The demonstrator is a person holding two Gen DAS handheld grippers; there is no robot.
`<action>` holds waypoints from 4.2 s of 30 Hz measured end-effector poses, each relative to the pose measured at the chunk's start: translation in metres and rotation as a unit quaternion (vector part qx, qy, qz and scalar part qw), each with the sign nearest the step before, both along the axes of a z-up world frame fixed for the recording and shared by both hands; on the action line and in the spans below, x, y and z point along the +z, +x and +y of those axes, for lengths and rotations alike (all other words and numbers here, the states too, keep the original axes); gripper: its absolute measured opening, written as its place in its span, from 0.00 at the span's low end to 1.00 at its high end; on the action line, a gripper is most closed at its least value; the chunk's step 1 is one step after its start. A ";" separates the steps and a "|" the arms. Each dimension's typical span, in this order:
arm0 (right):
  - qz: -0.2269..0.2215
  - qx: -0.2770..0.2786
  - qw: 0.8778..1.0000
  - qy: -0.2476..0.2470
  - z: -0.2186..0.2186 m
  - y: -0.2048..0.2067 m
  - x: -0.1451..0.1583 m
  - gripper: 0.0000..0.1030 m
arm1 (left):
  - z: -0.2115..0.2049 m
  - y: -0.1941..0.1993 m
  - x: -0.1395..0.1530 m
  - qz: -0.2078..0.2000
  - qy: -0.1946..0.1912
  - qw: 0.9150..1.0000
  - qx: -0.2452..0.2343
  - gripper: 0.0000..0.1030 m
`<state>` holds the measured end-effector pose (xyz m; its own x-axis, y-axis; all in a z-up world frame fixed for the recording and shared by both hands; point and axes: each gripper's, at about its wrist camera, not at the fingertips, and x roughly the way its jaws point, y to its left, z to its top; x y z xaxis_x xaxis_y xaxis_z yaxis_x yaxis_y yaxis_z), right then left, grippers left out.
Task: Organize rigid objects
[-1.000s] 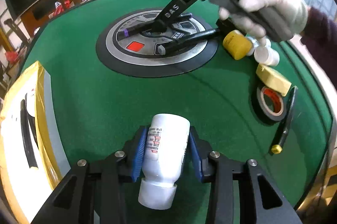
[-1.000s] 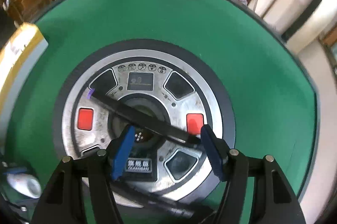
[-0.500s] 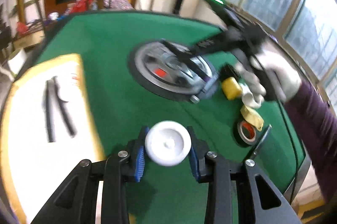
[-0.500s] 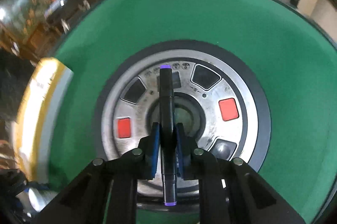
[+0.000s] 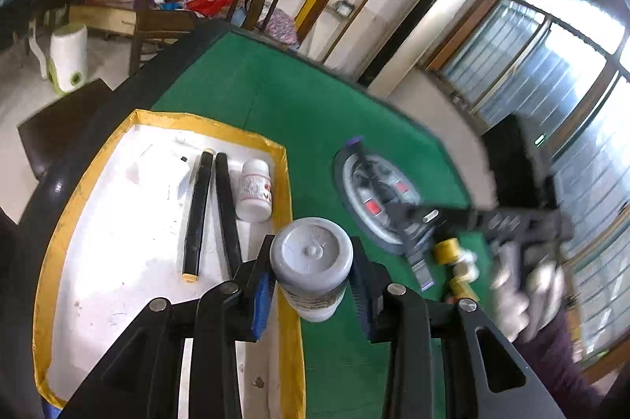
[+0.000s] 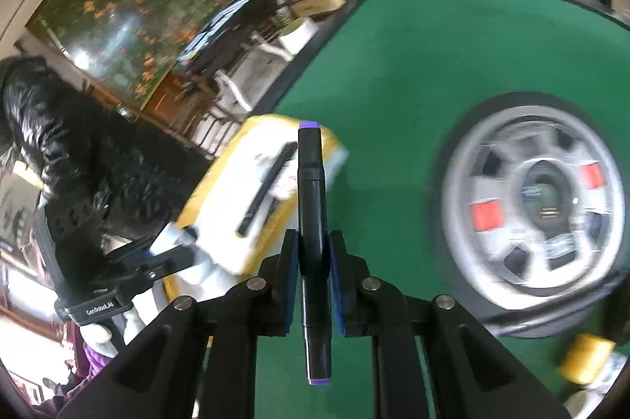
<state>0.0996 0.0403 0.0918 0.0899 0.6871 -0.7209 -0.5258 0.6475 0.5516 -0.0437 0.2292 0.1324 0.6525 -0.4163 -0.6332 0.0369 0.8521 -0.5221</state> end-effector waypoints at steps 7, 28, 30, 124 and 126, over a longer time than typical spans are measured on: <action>0.054 0.025 0.998 0.019 0.063 -0.016 -0.025 0.14 | 0.057 0.009 -0.001 0.032 0.021 0.999 0.031 0.35; 0.081 -0.073 0.993 -0.035 0.116 -0.012 -0.063 0.15 | 0.085 0.054 -0.075 0.058 0.027 0.983 0.174 0.65; 0.074 -0.082 0.993 -0.029 0.111 -0.014 -0.064 0.15 | 0.085 0.049 -0.074 0.059 0.023 0.982 0.180 0.66; -0.349 -0.411 0.825 -0.172 -0.211 -0.129 -0.005 0.95 | -0.229 -0.008 -0.036 -0.016 0.344 0.936 0.074 0.99; -0.341 -0.420 0.825 -0.161 -0.217 -0.128 -0.002 0.95 | -0.229 -0.003 -0.036 -0.015 0.341 0.938 0.063 0.99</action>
<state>-0.0288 -0.1771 0.0898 0.8976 -0.0420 -0.4388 0.0663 0.9970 0.0402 -0.0472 -0.0001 0.0967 0.6907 0.1605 -0.7051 -0.0814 0.9861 0.1448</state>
